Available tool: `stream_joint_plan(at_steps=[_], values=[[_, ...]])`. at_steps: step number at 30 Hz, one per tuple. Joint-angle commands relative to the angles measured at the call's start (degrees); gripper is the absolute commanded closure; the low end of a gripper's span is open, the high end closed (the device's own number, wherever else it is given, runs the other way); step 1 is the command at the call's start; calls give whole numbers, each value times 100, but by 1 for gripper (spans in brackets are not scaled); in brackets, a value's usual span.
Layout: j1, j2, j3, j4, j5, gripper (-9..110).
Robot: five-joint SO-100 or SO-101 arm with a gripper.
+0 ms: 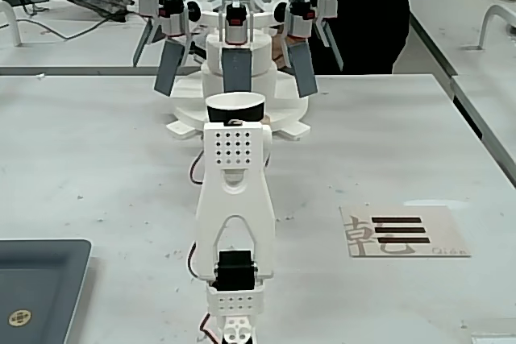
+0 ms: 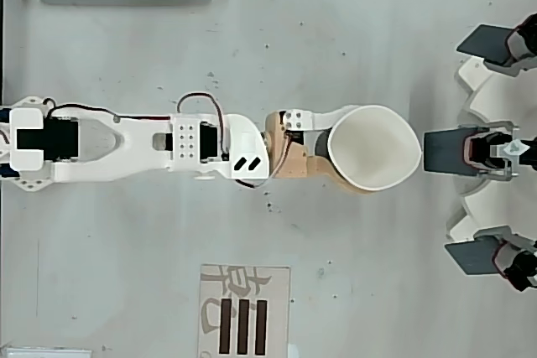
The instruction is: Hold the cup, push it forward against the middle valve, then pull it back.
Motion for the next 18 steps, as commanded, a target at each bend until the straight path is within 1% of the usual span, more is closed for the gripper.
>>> stream_joint_plan(at_steps=[1, 18], values=[[44, 325, -97, -308, -44, 98], [44, 308, -185, -299, -44, 98]])
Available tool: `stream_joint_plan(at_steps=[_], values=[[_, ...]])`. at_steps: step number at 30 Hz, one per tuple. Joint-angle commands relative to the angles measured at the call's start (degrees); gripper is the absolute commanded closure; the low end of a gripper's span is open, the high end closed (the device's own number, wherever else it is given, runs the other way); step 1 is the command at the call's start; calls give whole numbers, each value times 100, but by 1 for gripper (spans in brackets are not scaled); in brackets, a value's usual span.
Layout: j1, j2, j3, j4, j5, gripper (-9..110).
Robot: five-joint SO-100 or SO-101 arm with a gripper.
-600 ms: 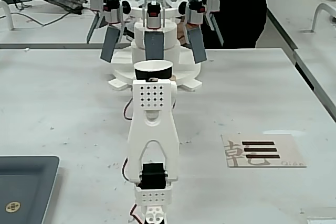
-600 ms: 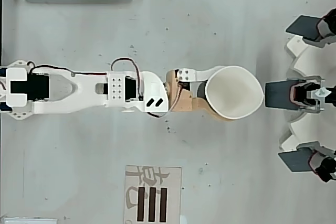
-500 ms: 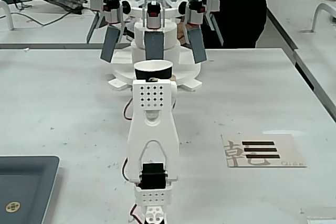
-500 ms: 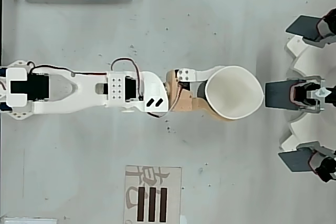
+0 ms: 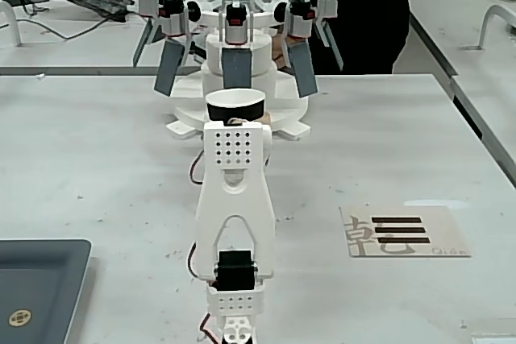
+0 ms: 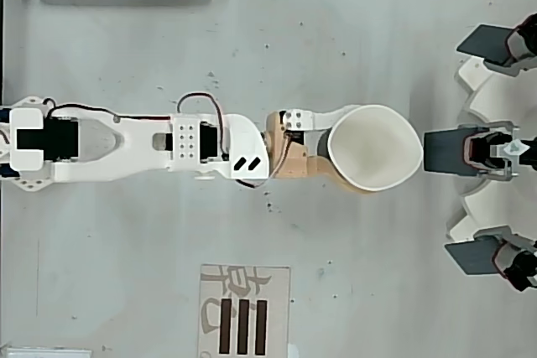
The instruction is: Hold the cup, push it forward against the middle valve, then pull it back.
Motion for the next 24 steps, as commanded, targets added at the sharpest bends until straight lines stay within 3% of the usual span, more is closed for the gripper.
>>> stream_joint_plan(at_steps=[1, 14, 24], values=[[44, 281, -237, -132, -44, 98], [44, -853, -1644, 211, -44, 98], [44, -2698, -4210, 1081, -35, 98]])
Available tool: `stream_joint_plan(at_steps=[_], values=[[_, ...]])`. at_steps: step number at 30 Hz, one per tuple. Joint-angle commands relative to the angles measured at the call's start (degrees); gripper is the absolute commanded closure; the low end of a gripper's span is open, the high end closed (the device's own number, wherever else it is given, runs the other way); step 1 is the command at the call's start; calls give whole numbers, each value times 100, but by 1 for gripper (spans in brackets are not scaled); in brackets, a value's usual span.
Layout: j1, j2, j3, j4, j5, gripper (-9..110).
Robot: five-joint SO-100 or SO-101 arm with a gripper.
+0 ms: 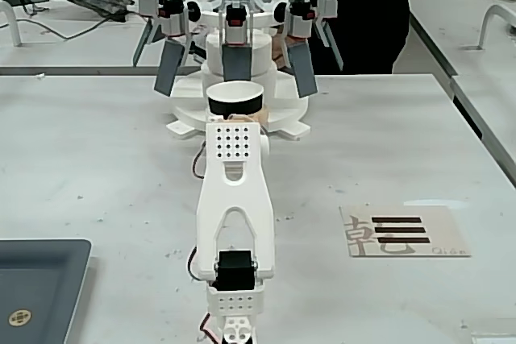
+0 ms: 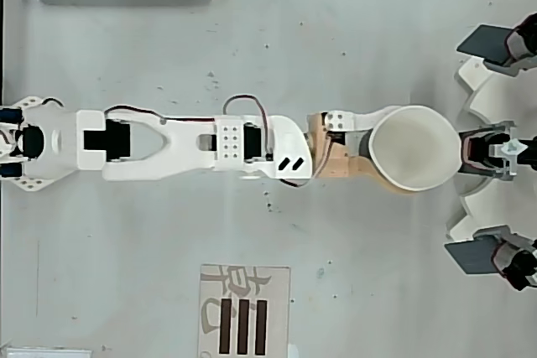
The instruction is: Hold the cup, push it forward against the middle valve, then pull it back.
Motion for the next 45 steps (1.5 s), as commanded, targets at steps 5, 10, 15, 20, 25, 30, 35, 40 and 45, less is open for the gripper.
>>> stream_joint_plan(at_steps=[5, 10, 15, 20, 25, 30, 35, 40, 45], values=[[35, -1406, -2927, 1204, -9, 98], [35, -1450, -2848, 1169, -18, 98], [35, -545, -1503, 650, -26, 98], [44, 940, 738, -185, -35, 98], [53, 2197, 2443, -686, -44, 98], [62, 2865, 3085, -756, -62, 98], [62, 3032, 3208, -791, -70, 98], [62, 3032, 3252, -791, -70, 98], [62, 2997, 3252, -791, -70, 98]])
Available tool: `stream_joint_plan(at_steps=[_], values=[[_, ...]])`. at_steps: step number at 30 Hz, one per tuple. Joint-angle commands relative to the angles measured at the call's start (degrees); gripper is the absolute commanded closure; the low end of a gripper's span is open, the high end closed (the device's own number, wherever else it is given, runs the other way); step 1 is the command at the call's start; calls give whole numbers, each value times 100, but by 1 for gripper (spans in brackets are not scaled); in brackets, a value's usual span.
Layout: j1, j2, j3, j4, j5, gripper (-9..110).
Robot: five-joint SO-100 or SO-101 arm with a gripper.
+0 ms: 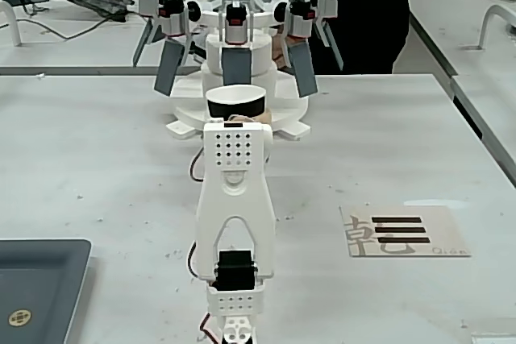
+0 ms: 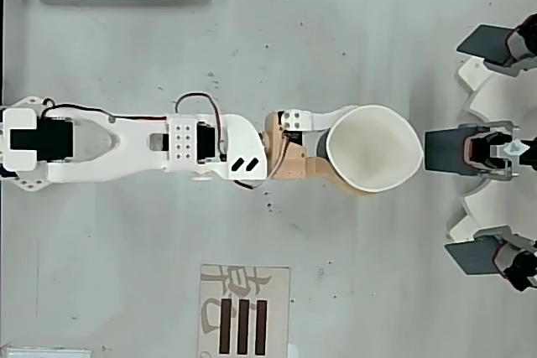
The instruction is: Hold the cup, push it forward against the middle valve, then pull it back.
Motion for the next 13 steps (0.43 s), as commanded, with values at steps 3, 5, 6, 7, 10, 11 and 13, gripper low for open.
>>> stream_joint_plan(at_steps=[3, 5, 6, 7, 10, 11, 13], values=[[53, 369, -53, -176, -35, 98], [53, 352, -53, -185, -35, 98], [53, 343, -53, -185, -35, 98], [53, 334, -62, -185, -35, 98], [53, 325, -62, -185, -35, 98], [53, 316, -62, -185, -35, 98], [53, 316, -62, -185, -35, 98]])
